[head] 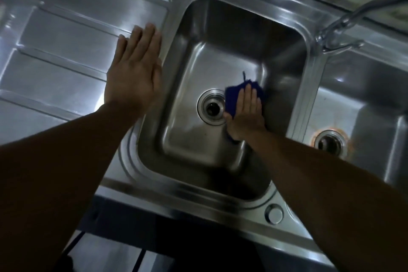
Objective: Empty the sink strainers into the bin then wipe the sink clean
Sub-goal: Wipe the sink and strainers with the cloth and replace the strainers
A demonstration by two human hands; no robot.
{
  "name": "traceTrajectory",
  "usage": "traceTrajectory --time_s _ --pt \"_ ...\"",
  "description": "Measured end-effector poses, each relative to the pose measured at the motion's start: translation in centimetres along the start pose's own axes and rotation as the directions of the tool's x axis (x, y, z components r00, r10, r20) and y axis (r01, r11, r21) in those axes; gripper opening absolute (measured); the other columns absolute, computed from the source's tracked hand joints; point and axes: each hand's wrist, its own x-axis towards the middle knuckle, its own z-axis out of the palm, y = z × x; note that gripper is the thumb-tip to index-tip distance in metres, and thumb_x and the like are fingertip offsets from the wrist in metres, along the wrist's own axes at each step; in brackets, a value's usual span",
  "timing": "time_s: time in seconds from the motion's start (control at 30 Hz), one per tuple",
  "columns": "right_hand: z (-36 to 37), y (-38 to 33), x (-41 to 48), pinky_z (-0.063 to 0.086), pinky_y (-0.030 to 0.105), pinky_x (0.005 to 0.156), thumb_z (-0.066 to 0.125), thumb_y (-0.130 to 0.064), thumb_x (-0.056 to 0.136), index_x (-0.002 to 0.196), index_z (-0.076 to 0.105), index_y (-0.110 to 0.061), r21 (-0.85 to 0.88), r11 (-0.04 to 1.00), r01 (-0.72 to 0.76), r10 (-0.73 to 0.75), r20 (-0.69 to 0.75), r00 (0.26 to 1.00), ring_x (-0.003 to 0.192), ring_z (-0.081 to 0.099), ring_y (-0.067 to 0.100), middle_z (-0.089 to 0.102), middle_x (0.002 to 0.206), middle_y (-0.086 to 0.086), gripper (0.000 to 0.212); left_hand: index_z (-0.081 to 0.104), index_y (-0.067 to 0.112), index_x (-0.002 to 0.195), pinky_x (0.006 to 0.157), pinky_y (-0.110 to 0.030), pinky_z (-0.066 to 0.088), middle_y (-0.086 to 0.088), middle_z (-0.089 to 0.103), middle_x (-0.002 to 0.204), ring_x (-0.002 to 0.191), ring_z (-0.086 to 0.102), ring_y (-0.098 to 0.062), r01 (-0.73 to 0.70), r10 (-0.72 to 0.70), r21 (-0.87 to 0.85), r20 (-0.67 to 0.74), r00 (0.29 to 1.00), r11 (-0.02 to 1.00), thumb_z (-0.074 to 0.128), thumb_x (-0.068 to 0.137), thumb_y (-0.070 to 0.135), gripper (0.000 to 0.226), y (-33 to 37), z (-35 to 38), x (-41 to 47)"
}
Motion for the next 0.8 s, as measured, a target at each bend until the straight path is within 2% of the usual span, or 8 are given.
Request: traceTrajectory --time_s 0.17,0.3,0.37,0.43,0.53,0.6,0.7,0.8 --pt "4.4 -1.3 -6.8 -0.015 0.045 0.123 0.038 -0.067 0.095 0.152 -0.027 -0.011 -0.031 0.980 0.199 -0.191 0.165 0.967 0.150 -0.027 0.034 -0.033 0.161 0.012 0.103 0.026 0.010 0.159 0.128 -0.047 0.009 -0.009 0.020 0.168 0.157 0.014 -0.028 0.013 -0.013 0.006 0.017 1.000 1.000 0.030 0.104 0.024 0.057 0.4 -0.4 0.0" --pt "5.0 -2.2 -7.4 -0.014 0.051 0.121 0.041 -0.058 0.099 0.150 -0.029 -0.012 -0.119 0.898 0.424 -0.394 0.214 0.894 0.145 -0.034 0.036 -0.043 0.151 0.006 0.098 0.023 0.010 0.160 0.128 -0.048 0.008 -0.009 0.017 0.168 0.158 0.011 -0.027 0.025 -0.025 0.006 0.035 0.999 1.000 0.028 0.104 0.024 0.058 0.6 -0.6 0.0" --pt "4.4 -3.1 -6.4 -0.012 0.052 0.122 0.041 -0.045 0.103 0.155 -0.021 -0.013 -0.170 0.745 0.645 -0.618 0.186 0.764 0.146 -0.031 0.038 -0.037 0.156 0.007 0.087 0.022 0.010 0.160 0.128 -0.047 0.007 -0.009 0.016 0.169 0.158 0.010 -0.027 0.029 -0.029 0.003 0.040 0.999 1.000 0.029 0.104 0.023 0.058 0.6 -0.5 0.0" --pt "3.6 -5.0 -5.0 -0.007 0.052 0.125 0.041 -0.035 0.102 0.159 -0.009 -0.016 -0.164 0.579 0.799 -0.787 0.145 0.600 0.152 -0.018 0.037 -0.019 0.166 0.007 0.078 0.022 0.010 0.160 0.128 -0.047 0.007 -0.008 0.016 0.169 0.158 0.009 -0.026 0.032 -0.032 0.003 0.037 0.999 0.999 0.029 0.105 0.024 0.058 0.6 -0.5 0.1" --pt "2.7 -7.2 -2.5 0.003 0.050 0.126 0.035 -0.026 0.096 0.161 0.005 -0.020 -0.235 0.446 0.864 -0.880 0.063 0.471 0.156 -0.003 0.033 -0.001 0.169 0.004 0.072 0.023 0.010 0.160 0.128 -0.047 0.008 -0.008 0.017 0.169 0.158 0.010 -0.026 0.033 -0.033 0.001 0.030 0.999 0.999 0.028 0.104 0.025 0.058 0.4 -0.2 0.0" --pt "2.1 -7.1 -0.6 0.008 0.050 0.126 0.041 -0.019 0.091 0.161 0.012 -0.019 -0.254 0.499 0.829 -0.860 -0.024 0.510 0.155 0.005 0.033 0.007 0.169 0.006 0.075 0.024 0.009 0.159 0.128 -0.047 0.009 -0.009 0.018 0.168 0.158 0.011 -0.026 0.028 -0.027 -0.011 0.029 0.999 1.000 0.028 0.103 0.026 0.059 0.2 -0.1 0.1" --pt "-0.3 -6.7 4.3 0.020 0.057 0.122 0.053 -0.006 0.085 0.156 0.031 -0.012 -0.088 0.749 0.657 -0.658 -0.218 0.721 0.151 0.019 0.044 0.024 0.164 0.015 0.075 0.024 0.010 0.160 0.129 -0.047 0.008 -0.009 0.018 0.168 0.158 0.010 -0.025 0.027 -0.027 -0.020 0.032 0.999 0.999 0.023 0.102 0.031 0.062 0.1 -0.1 0.2" --pt "-4.1 -5.8 9.8 0.017 0.056 0.121 0.055 -0.014 0.087 0.159 0.022 -0.019 -0.119 0.859 0.498 -0.512 -0.192 0.837 0.152 0.011 0.045 0.013 0.168 0.010 0.079 0.023 0.011 0.160 0.129 -0.046 0.008 -0.009 0.017 0.169 0.158 0.008 -0.024 0.020 -0.019 -0.024 0.046 0.999 1.000 0.021 0.104 0.033 0.060 0.1 -0.1 0.1"
